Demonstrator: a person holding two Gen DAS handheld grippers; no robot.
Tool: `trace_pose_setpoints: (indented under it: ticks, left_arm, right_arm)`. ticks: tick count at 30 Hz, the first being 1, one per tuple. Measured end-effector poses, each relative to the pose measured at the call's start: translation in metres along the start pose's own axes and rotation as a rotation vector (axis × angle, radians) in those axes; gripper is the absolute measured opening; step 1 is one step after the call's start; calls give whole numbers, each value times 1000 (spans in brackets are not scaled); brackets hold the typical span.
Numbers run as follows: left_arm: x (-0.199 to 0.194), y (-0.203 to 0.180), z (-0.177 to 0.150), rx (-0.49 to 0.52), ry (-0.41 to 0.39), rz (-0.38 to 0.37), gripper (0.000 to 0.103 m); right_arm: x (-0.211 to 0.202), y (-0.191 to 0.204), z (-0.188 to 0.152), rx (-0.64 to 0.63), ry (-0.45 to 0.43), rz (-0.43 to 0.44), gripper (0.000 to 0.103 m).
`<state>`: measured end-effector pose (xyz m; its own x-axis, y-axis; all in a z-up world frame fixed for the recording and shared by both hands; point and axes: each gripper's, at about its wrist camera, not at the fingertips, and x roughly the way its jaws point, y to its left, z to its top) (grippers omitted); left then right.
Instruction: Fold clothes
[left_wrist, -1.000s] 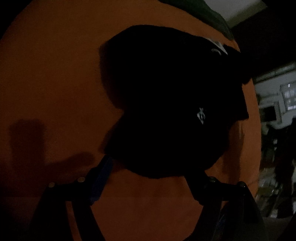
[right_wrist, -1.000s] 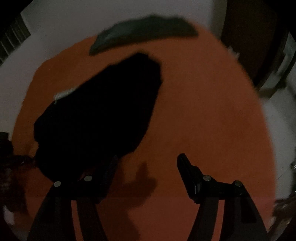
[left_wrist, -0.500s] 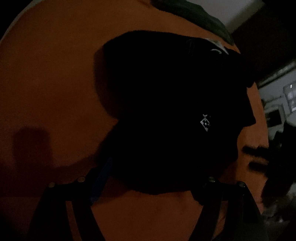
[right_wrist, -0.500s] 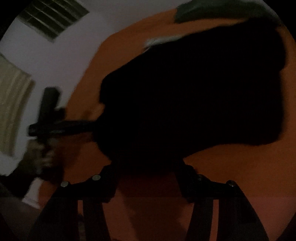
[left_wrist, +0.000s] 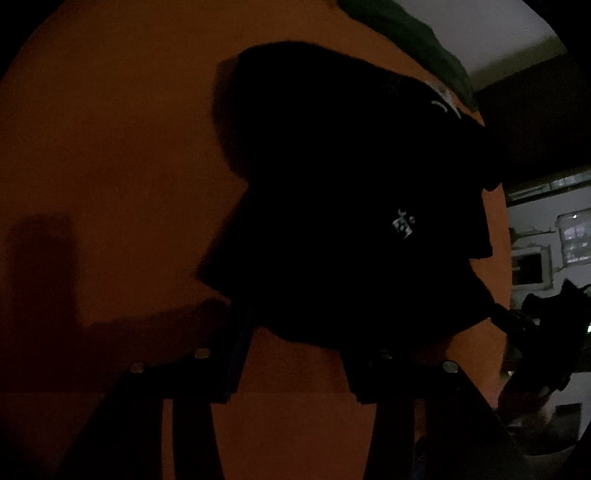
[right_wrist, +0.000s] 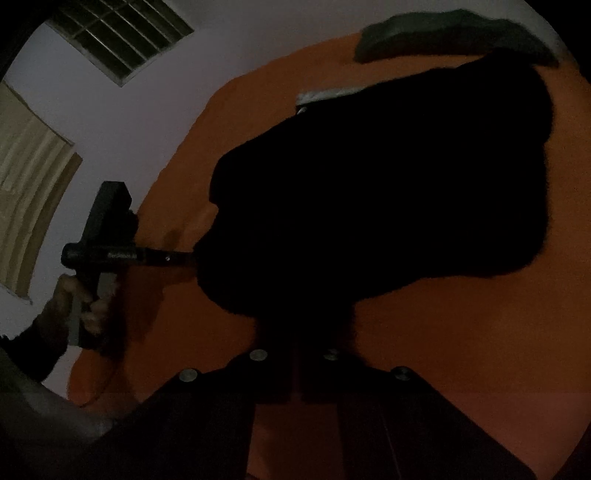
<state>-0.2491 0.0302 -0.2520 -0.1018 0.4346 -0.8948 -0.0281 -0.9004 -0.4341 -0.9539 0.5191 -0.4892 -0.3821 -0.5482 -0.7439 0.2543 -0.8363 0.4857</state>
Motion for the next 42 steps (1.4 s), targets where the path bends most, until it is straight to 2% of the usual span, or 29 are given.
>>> trace_pose_setpoints:
  ticks: [5, 8, 10, 12, 15, 18, 19, 20, 22, 27, 32, 37, 41, 42]
  left_arm:
    - [12, -20, 0, 29, 17, 18, 50]
    - [14, -33, 3, 45, 12, -2, 52]
    - [18, -40, 6, 62, 10, -4, 55]
    - [25, -43, 8, 74, 10, 28, 56]
    - [36, -45, 13, 77, 10, 52, 56]
    - [44, -43, 19, 46, 6, 39, 56]
    - [47, -43, 21, 30, 5, 32, 56]
    - [49, -43, 22, 16, 7, 23, 56]
    - [52, -46, 24, -2, -9, 16, 56]
    - [52, -49, 22, -97, -46, 9, 56]
    - [46, -66, 19, -70, -51, 31, 56]
    - [41, -90, 18, -62, -50, 45, 56]
    - [37, -112, 18, -15, -62, 35, 56]
    - [31, -105, 26, -4, -65, 34, 56]
  right_arm:
    - [-29, 3, -25, -7, -32, -46, 0]
    - [-51, 6, -17, -2, -49, -114, 0]
    - [-51, -3, -21, 57, -33, -100, 0]
    - [-49, -14, -23, 102, 4, -62, 0]
    - [-31, -25, -18, 108, 89, -46, 18]
    - [-13, -30, -8, 103, 130, -19, 49]
    - [-7, -31, -3, 98, 132, -13, 67]
    - [-4, -35, 2, 98, 126, -21, 72]
    - [1, -46, 13, 122, 111, -30, 72]
    - [-4, -94, 15, 358, 29, -49, 72]
    - [-23, -147, 4, 602, -39, -22, 72]
    - [-30, -171, 5, 678, -17, 24, 72]
    - [-34, -177, 23, 680, -38, 22, 72]
    - [-34, -179, 28, 678, -37, 13, 72]
